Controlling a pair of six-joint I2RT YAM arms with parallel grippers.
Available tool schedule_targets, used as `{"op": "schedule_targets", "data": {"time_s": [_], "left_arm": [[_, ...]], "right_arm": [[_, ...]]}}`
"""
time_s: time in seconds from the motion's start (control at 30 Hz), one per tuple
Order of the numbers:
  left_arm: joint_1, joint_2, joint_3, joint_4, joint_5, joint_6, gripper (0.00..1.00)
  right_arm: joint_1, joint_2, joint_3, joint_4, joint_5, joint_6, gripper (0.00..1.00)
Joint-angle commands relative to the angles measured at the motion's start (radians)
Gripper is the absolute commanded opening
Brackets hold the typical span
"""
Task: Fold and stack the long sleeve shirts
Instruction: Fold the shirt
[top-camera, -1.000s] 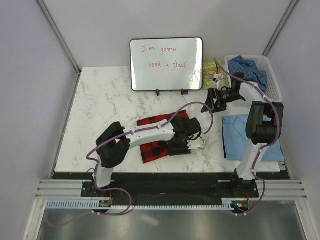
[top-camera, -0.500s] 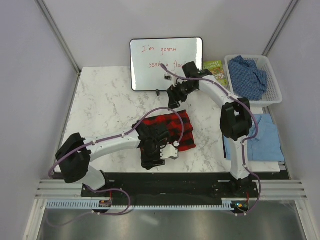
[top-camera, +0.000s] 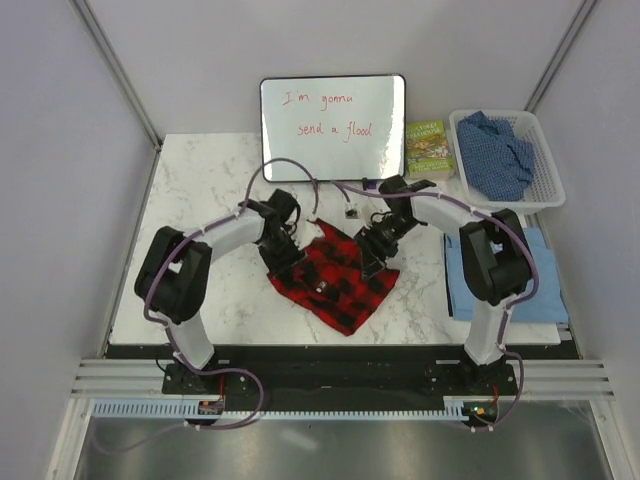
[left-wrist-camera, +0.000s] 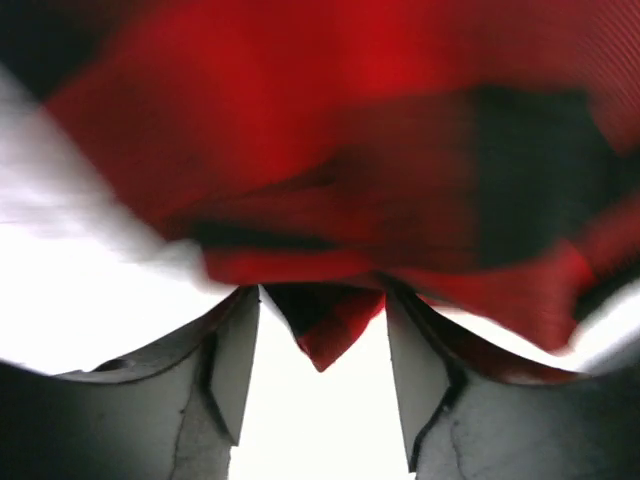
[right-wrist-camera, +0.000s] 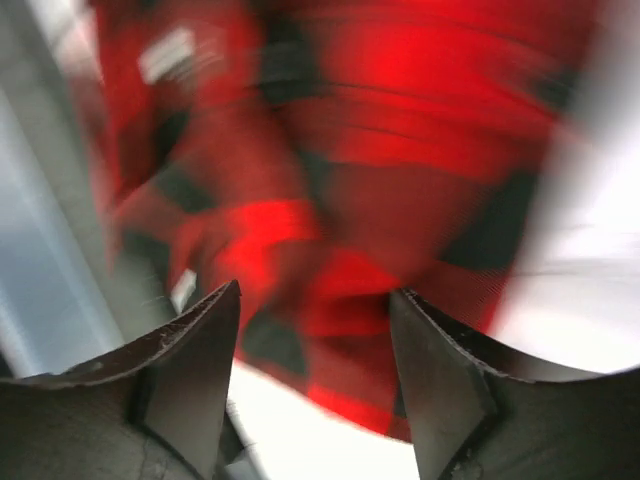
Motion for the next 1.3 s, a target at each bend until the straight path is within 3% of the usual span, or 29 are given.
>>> {"op": "schedule_targets", "data": {"time_s": [0.0, 0.03, 0.1, 0.27, 0.37, 0.53, 0.67, 0.87, 0.97, 1.07, 1.13, 1.27], "left_arm": [[0.167, 0.100, 0.242, 0.097, 0.024, -0.144, 0.64], [0.196, 0.115, 0.287, 0.078, 0.070, -0.214, 0.65], [0.271, 0.099, 0.356, 0.035, 0.214, -0.268, 0.68], [0.319, -0.009, 0.310, -0.100, 0.410, -0.371, 0.68], [0.322, -0.024, 0.229, -0.156, 0.512, -0.444, 0.65], [0.321, 0.019, 0.103, -0.183, 0.577, -0.520, 0.54], [0.319, 0.079, 0.088, -0.144, 0.577, -0.544, 0.48], [0.315, 0.299, 0.285, -0.116, 0.514, -0.537, 0.34], [0.275, 0.460, 0.517, -0.137, 0.509, -0.538, 0.26], [0.194, 0.603, 0.779, -0.180, 0.525, -0.535, 0.26], [0.164, 0.655, 0.963, -0.240, 0.575, -0.505, 0.31], [0.240, 0.586, 1.043, -0.207, 0.548, -0.550, 0.57]], "right_arm": [[0.142, -0.192, -0.078, -0.003, -0.277, 0.052, 0.72], [0.178, -0.214, -0.063, 0.008, -0.361, 0.078, 0.72], [0.179, -0.210, 0.014, 0.017, -0.365, 0.113, 0.72], [0.142, -0.171, 0.066, -0.013, -0.094, -0.031, 0.72], [0.137, -0.145, 0.024, -0.035, -0.012, -0.124, 0.66], [0.137, -0.151, -0.047, -0.035, 0.045, -0.178, 0.58], [0.157, -0.134, -0.113, 0.002, 0.032, -0.169, 0.53], [0.218, -0.114, -0.217, 0.084, -0.095, -0.077, 0.52], [0.321, -0.137, -0.271, 0.242, -0.153, 0.013, 0.53], [0.458, -0.145, -0.220, 0.441, -0.208, 0.203, 0.55], [0.504, -0.145, -0.131, 0.453, -0.216, 0.263, 0.59], [0.401, -0.194, 0.014, 0.413, -0.267, 0.331, 0.64]]}}
